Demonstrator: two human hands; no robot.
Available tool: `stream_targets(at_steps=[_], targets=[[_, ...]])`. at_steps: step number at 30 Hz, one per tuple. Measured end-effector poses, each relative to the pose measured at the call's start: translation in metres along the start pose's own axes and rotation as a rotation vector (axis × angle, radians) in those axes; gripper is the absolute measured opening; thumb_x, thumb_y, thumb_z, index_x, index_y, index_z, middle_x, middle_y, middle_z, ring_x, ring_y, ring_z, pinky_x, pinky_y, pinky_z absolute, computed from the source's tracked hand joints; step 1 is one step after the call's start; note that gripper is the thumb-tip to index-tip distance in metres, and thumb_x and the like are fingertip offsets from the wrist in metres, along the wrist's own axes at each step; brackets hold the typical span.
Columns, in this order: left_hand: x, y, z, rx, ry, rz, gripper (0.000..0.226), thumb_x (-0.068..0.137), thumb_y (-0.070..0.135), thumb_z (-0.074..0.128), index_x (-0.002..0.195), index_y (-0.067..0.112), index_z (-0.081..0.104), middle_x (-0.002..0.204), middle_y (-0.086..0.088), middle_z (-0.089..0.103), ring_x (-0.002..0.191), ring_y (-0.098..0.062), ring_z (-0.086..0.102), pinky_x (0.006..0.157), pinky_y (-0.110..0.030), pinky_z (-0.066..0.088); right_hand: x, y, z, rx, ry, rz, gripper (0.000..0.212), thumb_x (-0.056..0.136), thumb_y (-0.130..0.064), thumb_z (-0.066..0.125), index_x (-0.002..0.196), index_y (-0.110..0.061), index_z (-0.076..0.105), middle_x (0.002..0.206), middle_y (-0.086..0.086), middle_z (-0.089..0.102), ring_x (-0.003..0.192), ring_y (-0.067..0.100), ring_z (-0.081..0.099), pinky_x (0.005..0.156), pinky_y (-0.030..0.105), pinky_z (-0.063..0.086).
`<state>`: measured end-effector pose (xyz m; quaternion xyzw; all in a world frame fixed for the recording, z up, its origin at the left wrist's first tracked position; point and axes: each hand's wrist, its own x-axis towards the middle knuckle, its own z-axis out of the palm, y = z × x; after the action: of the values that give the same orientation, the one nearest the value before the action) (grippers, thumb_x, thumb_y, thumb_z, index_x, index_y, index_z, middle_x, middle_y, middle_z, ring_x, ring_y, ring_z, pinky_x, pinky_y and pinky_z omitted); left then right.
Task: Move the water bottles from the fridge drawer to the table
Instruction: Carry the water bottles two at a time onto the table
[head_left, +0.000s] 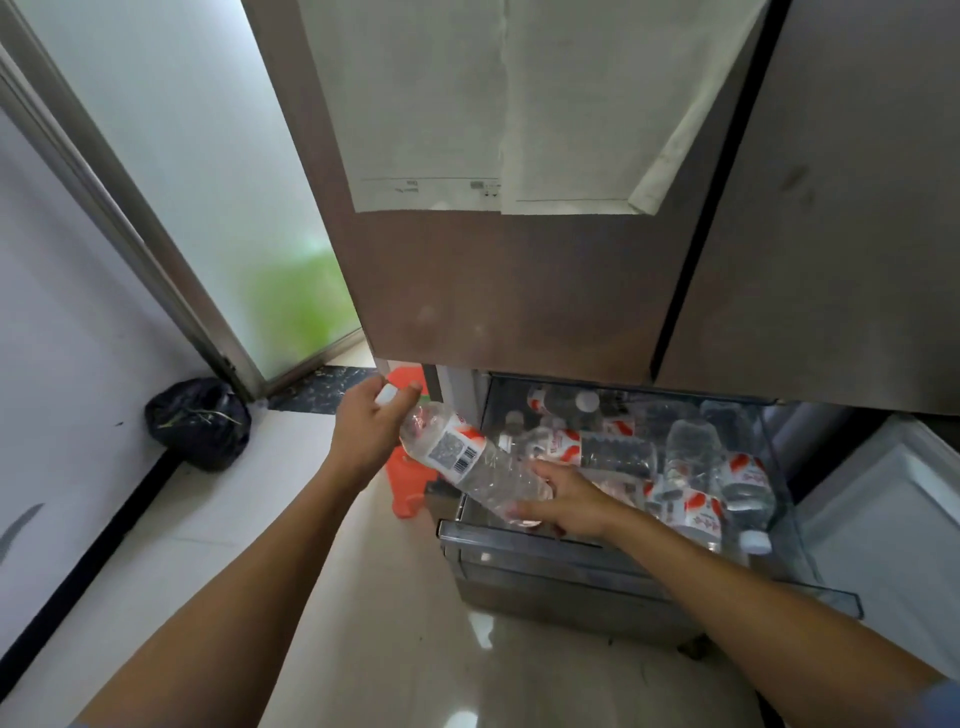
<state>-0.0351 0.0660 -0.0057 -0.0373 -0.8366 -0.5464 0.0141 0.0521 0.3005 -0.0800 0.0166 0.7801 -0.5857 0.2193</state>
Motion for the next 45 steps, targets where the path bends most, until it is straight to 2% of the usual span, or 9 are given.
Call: stream_targets(at_steps=[4,8,14,20,23,27,34,39,45], targets=[[-0.002,0.009,-0.019,0.095,0.139,0.07,0.021,0.077,0.03,0.061,0.063,0.014,0.059,0.062,-0.004,0.062,0.055,-0.015,0.052,0.056,-0.033,0.042,0.029,-0.009,-0.009,-0.237,0.174,-0.005,0.035,0.087,-0.058,0.054,0.097,-0.028,0.068,0.096,0.002,0.068,0.086,0.016,0.065,0.083,0.039,0.057],[-0.008,0.007,-0.04,0.175,0.195,0.077,0.027,0.079,0.028,0.064,0.06,0.01,0.057,0.055,0.003,0.055,0.049,-0.009,0.046,0.052,-0.03,0.038,0.07,-0.003,-0.004,-0.999,0.17,-0.025,0.041,0.078,-0.052,0.066,0.104,-0.021,0.064,0.105,0.003,0.066,0.089,0.019,0.061,0.08,0.038,0.054],[-0.019,-0.007,-0.063,0.235,0.247,0.064,0.044,0.074,0.035,0.061,0.068,-0.006,0.049,0.059,-0.007,0.047,0.054,-0.016,0.04,0.052,-0.034,0.033,0.101,0.016,0.036,-1.532,0.085,0.014,0.046,0.083,-0.05,0.059,0.116,-0.017,0.062,0.123,0.009,0.059,0.121,0.029,0.045,0.096,0.046,0.035],[-0.021,-0.008,-0.073,0.226,0.212,0.066,0.04,0.073,0.034,0.062,0.065,-0.002,0.048,0.056,-0.001,0.046,0.053,-0.014,0.039,0.053,-0.032,0.033,0.077,0.004,0.017,-1.394,0.264,-0.04,0.048,0.087,-0.052,0.051,0.121,-0.018,0.059,0.126,0.009,0.057,0.116,0.027,0.049,0.095,0.042,0.041],[-0.017,-0.001,-0.071,0.2,0.156,0.095,0.03,0.075,0.027,0.066,0.055,0.013,0.048,0.051,0.007,0.047,0.048,-0.008,0.04,0.051,-0.029,0.033,0.048,-0.011,-0.007,-1.272,0.446,-0.072,0.057,0.086,-0.065,0.048,0.117,-0.019,0.061,0.123,0.005,0.055,0.109,0.021,0.052,0.08,0.034,0.047],[-0.008,0.011,-0.064,0.236,0.07,0.177,0.027,0.07,0.035,0.059,0.053,0.017,0.046,0.052,0.002,0.051,0.051,-0.016,0.044,0.052,-0.03,0.034,-0.003,-0.033,-0.023,-1.147,0.578,-0.043,0.054,0.086,-0.06,0.055,0.113,-0.014,0.062,0.116,0.005,0.057,0.094,0.023,0.06,0.067,0.028,0.036],[-0.009,0.027,-0.075,0.581,0.029,0.42,0.038,0.076,0.053,0.05,0.073,0.015,0.054,0.07,-0.005,0.061,0.065,-0.029,0.058,0.057,-0.037,0.049,-0.064,-0.096,-0.014,-0.904,0.891,-0.162,0.045,0.085,-0.054,0.062,0.09,-0.009,0.062,0.08,0.001,0.053,0.072,0.023,0.055,0.063,0.03,0.034],[-0.032,0.026,-0.129,0.717,0.059,0.466,0.038,0.08,0.055,0.047,0.073,0.018,0.042,0.065,-0.007,0.052,0.064,-0.032,0.053,0.052,-0.032,0.032,-0.065,-0.155,0.023,-0.961,0.819,-0.308,0.035,0.086,-0.051,0.063,0.086,-0.018,0.053,0.081,-0.001,0.058,0.071,0.02,0.056,0.062,0.03,0.04],[-0.082,-0.001,-0.206,0.96,0.189,0.342,0.043,0.087,0.055,0.048,0.099,0.015,0.057,0.082,-0.013,0.068,0.078,-0.033,0.063,0.064,-0.035,0.046,-0.03,-0.208,0.099,-1.05,0.523,-0.523,0.033,0.087,-0.051,0.059,0.094,-0.019,0.051,0.088,0.001,0.062,0.075,0.019,0.058,0.067,0.032,0.05]])
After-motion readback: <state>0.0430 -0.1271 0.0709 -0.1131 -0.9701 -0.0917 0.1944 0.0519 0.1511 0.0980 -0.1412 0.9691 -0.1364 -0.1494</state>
